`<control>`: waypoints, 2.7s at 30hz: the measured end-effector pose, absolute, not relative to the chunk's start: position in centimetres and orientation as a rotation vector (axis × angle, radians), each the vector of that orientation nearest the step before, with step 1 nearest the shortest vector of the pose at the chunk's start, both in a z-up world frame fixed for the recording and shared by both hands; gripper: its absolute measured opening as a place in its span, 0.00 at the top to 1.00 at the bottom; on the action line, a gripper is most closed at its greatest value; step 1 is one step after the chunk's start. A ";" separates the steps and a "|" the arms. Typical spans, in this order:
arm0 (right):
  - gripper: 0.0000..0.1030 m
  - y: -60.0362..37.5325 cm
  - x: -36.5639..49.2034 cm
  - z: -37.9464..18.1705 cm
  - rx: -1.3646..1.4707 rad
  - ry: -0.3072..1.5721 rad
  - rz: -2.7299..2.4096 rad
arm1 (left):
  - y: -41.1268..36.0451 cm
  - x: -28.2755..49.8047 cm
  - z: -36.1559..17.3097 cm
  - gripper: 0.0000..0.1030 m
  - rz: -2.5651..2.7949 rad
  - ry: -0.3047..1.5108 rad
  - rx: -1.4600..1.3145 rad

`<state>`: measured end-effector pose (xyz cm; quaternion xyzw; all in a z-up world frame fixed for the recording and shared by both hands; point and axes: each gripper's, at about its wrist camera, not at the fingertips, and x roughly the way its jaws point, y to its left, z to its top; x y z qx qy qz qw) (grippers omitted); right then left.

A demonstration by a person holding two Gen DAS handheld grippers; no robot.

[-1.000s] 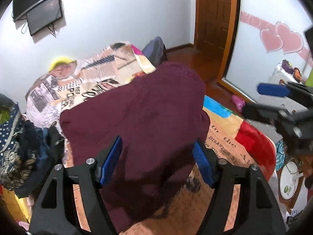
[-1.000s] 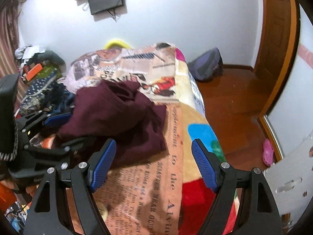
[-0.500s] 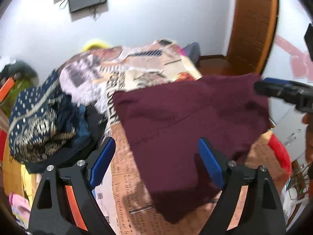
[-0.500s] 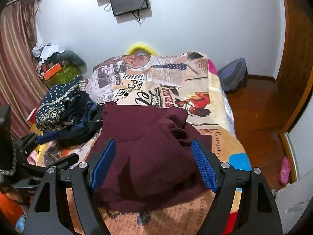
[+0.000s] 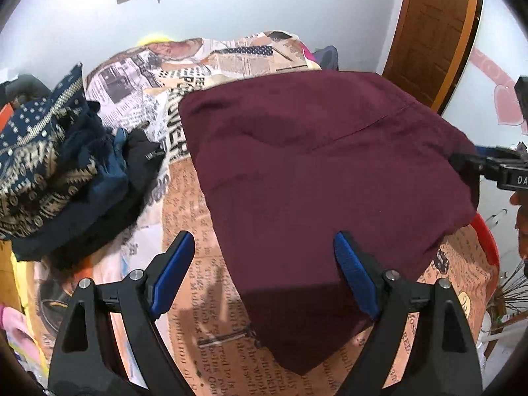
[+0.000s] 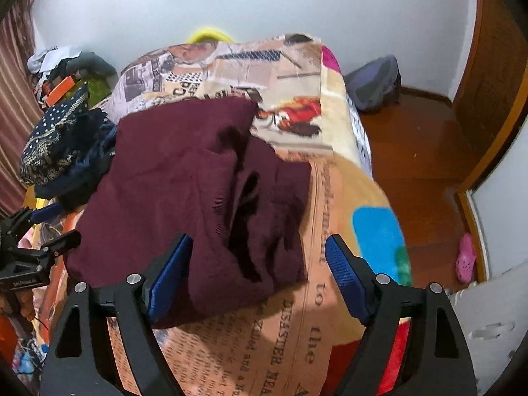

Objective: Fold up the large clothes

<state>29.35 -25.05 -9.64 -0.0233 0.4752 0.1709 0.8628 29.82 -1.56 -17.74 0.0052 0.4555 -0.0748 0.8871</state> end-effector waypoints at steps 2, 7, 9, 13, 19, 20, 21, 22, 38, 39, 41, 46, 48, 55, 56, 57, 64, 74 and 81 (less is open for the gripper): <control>0.20 -25.5 29.3 -10.6 -0.025 1.020 0.353 | -1.6 29.7 -18.3 0.16 -0.162 0.957 0.000; 0.20 -25.1 29.3 -9.5 -0.050 1.024 0.350 | -1.1 29.7 -17.6 0.16 -0.166 0.956 -0.001; 0.20 -24.3 29.4 -8.2 -0.091 1.005 0.349 | -0.6 29.9 -16.8 0.16 -0.146 0.938 0.005; 0.19 -23.0 30.2 -6.6 -0.092 0.970 0.401 | 1.0 30.9 -15.5 0.16 -0.093 0.900 -0.006; 0.18 -20.8 33.2 -7.6 -0.086 0.968 0.436 | 3.8 33.6 -16.6 0.16 -0.056 0.958 -0.100; 0.18 -20.6 33.8 -8.4 -0.082 0.991 0.421 | 4.2 34.0 -17.3 0.16 -0.063 0.987 -0.132; 0.18 -20.7 34.2 -9.3 -0.081 1.016 0.401 | 4.7 34.4 -18.0 0.16 -0.078 1.020 -0.173; 0.18 -21.1 34.7 -10.3 -0.071 1.045 0.393 | 5.1 34.8 -18.9 0.16 -0.097 1.051 -0.217; 0.00 -26.7 38.2 -15.3 0.271 1.233 0.549 | 5.8 39.2 -25.1 0.15 -0.343 1.184 -0.607; 0.00 -26.8 38.6 -15.6 0.302 1.253 0.565 | 5.6 39.6 -25.5 0.15 -0.367 1.185 -0.629; 0.00 -27.1 39.5 -16.8 0.403 1.317 0.599 | 5.3 40.2 -26.0 0.14 -0.400 1.186 -0.635; 0.00 -26.1 40.4 -16.9 0.414 1.340 0.622 | 4.1 41.4 -26.0 0.08 -0.390 1.184 -0.608; 0.02 -25.9 40.5 -16.7 0.421 1.345 0.628 | 4.0 41.4 -26.0 0.10 -0.380 1.185 -0.607; 0.41 -26.2 39.5 -15.0 0.428 1.322 0.605 | 4.6 39.6 -23.9 0.43 -0.362 1.134 -0.610; 0.44 -26.1 39.5 -14.6 0.427 1.319 0.597 | 4.5 39.4 -23.2 0.48 -0.360 1.125 -0.597; 0.51 -25.9 39.4 -14.3 0.426 1.319 0.589 | 4.4 39.1 -22.3 0.53 -0.358 1.114 -0.578; 0.69 -24.9 37.9 -10.4 0.397 1.265 0.568 | 3.9 36.7 -14.8 0.74 -0.407 0.994 -0.478; 0.70 -18.5 35.5 0.7 0.285 1.003 0.693 | 10.4 33.3 -2.6 0.74 -0.368 0.750 -0.418; 0.70 -9.0 36.3 4.7 0.245 0.895 0.832 | 19.6 30.7 3.6 0.74 -0.249 0.624 -0.383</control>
